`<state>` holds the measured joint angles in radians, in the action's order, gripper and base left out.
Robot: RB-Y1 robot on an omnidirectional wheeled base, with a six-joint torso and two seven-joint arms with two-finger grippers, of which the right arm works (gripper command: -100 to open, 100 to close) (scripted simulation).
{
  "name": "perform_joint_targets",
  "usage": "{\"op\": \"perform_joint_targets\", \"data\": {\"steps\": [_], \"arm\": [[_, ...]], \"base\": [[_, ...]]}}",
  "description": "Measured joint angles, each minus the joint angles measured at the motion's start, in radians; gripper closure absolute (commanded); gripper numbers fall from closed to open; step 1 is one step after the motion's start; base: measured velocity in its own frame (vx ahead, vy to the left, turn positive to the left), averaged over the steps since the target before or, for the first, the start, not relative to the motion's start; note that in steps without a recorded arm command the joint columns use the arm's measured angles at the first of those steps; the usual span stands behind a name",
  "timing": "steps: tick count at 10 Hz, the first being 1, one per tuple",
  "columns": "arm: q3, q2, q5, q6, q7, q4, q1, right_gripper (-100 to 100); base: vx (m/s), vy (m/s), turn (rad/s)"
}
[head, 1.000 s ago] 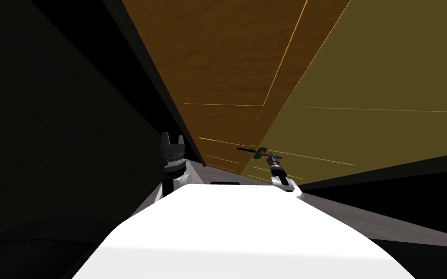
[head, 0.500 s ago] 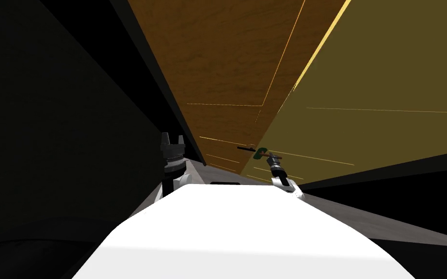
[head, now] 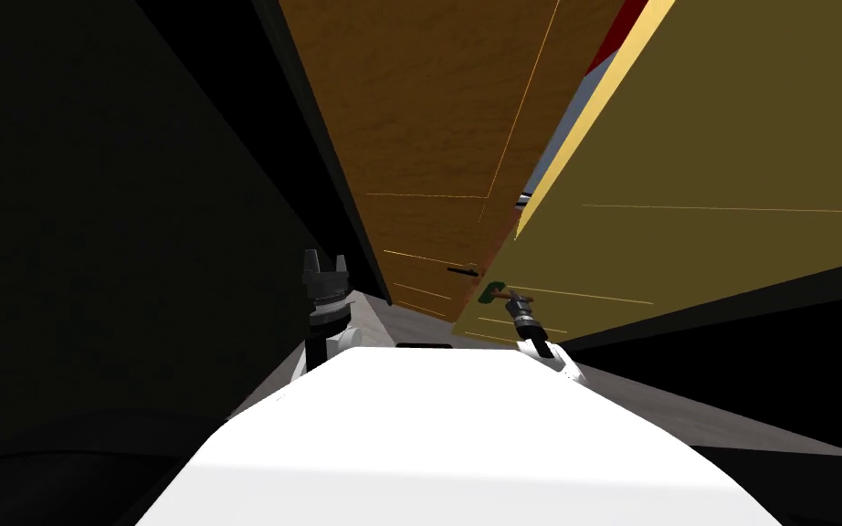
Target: Pull the door open
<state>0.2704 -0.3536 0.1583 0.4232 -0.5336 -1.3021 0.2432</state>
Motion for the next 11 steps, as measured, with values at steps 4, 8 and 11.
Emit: {"op": "perform_joint_targets", "data": {"steps": [4, 8, 11], "arm": [[-0.047, -0.036, 0.012, 0.044, -0.055, -0.025, 0.04, 100], [-0.054, -0.063, 0.019, 0.088, -0.084, -0.025, 0.063, 100], [-0.068, -0.087, 0.028, 0.13, -0.117, -0.037, 0.105, 100]], "base": [[-0.191, -0.079, 0.159], [-0.21, -0.039, 0.14], [-0.196, -0.061, 0.123]]}}
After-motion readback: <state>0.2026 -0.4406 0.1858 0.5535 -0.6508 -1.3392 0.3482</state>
